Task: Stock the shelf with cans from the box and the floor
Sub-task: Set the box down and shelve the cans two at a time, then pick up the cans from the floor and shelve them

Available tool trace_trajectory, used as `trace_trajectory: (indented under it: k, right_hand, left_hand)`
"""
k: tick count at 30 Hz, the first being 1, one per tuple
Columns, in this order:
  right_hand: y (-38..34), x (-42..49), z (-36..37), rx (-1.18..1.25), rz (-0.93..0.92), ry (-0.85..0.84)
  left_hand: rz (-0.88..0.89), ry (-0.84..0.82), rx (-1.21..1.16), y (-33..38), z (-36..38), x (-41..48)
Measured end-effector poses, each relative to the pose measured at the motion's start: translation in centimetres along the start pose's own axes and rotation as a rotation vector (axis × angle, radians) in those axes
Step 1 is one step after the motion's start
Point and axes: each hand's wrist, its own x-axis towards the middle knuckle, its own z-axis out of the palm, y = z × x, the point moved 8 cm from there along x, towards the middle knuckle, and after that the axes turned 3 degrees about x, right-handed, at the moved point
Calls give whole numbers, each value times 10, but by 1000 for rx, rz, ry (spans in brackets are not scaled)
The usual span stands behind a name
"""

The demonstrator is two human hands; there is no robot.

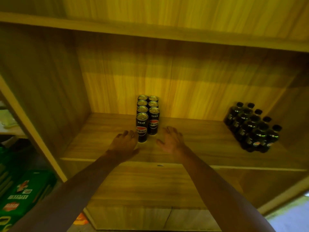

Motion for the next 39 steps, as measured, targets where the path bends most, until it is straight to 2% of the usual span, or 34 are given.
trace_trajectory:
  k: [4, 13, 16, 23, 28, 35, 39]
  right_hand:
    - [-8, -38, -5, -42, -22, 31]
    - [-13, -105, -8, -104, -89, 65]
    - [-16, -117, -11, -91, -125, 72]
    - [-44, -147, 10, -92, -289, 33]
    - [-111, -170, 32, -78, -439, 14]
    - [-242, -204, 64, -60, -659, -35]
    - [-322, -238, 96, -38, -770, -103]
  left_hand:
    - [64, 54, 27, 25, -10, -23]
    - [74, 93, 46, 53, -16, -75]
    - [43, 111, 59, 59, -21, -89]
    - [-86, 25, 0, 70, -8, -145]
    - [-225, -33, 12, 36, 3, -221]
    - [-492, -24, -9, -50, 11, -343]
    - [-659, -81, -24, -89, 30, -424]
